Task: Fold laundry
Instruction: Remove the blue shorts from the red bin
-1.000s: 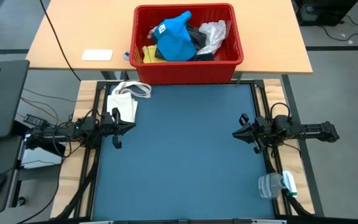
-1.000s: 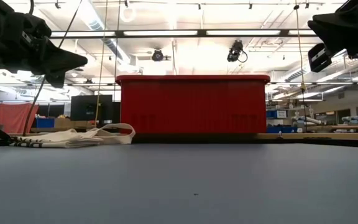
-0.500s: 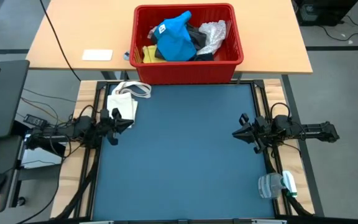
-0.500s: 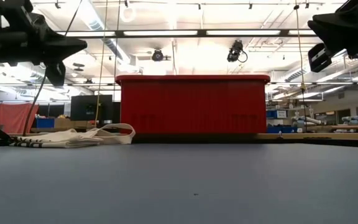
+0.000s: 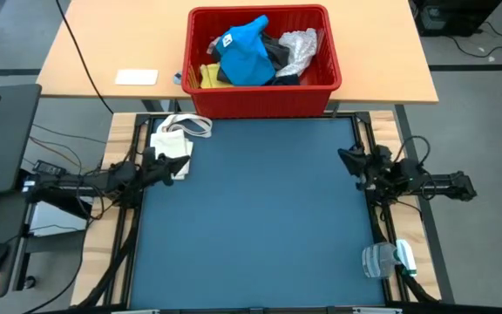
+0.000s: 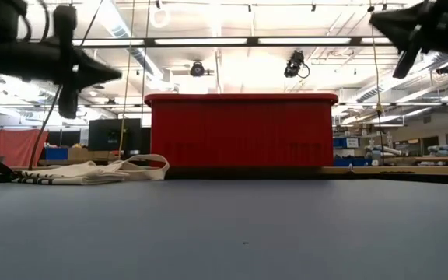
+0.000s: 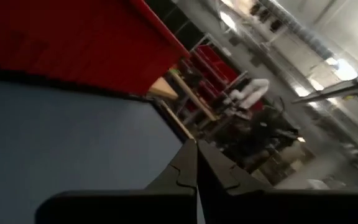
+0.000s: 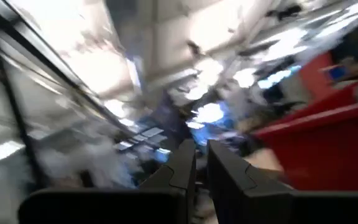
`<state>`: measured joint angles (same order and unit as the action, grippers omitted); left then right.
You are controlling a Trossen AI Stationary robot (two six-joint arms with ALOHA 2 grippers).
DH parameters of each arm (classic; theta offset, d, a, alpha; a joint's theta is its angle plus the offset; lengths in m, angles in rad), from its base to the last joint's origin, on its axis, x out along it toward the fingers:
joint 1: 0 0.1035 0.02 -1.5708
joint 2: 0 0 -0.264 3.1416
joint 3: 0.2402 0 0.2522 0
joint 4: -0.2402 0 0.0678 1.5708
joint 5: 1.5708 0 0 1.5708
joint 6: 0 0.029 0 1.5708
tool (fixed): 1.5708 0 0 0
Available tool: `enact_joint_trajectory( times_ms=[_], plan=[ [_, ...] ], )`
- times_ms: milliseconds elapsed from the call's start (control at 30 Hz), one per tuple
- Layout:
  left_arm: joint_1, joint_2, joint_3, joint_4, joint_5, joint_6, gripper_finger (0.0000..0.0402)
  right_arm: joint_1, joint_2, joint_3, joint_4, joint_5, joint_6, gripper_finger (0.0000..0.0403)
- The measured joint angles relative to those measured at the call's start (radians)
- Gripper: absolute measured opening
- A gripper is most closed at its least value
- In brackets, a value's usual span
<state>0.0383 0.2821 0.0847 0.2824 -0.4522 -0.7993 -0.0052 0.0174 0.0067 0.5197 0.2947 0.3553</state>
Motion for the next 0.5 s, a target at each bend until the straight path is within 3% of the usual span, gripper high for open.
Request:
enact_joint_trajectory(
  times_ms=[100, 167, 300, 367, 500],
  plan=[
    [0.000, 0.130, 0.113, 0.013, -0.003, 0.042, 0.0005, -0.010, 0.012, 0.001, 0.050, 0.093, 0.063, 0.0049],
    [0.008, 0.225, 0.193, 0.003, -0.007, 0.097, 0.0005, -0.019, 0.030, 0.001, 0.032, 0.138, 0.292, 0.0049],
    [0.094, 0.392, 0.380, -0.077, -0.018, 0.098, 0.0005, -0.040, 0.108, 0.000, -0.016, 0.091, 0.614, 0.0049],
    [0.179, 0.456, 0.466, -0.142, 0.051, 0.066, 0.0005, -0.046, 0.176, 0.003, -0.005, 0.152, 0.700, 0.0049],
    [0.373, 0.604, 0.604, -0.240, 0.260, 0.086, 0.0005, -0.071, 0.324, 0.072, 0.046, 0.244, 0.716, 0.0049]
  ],
)
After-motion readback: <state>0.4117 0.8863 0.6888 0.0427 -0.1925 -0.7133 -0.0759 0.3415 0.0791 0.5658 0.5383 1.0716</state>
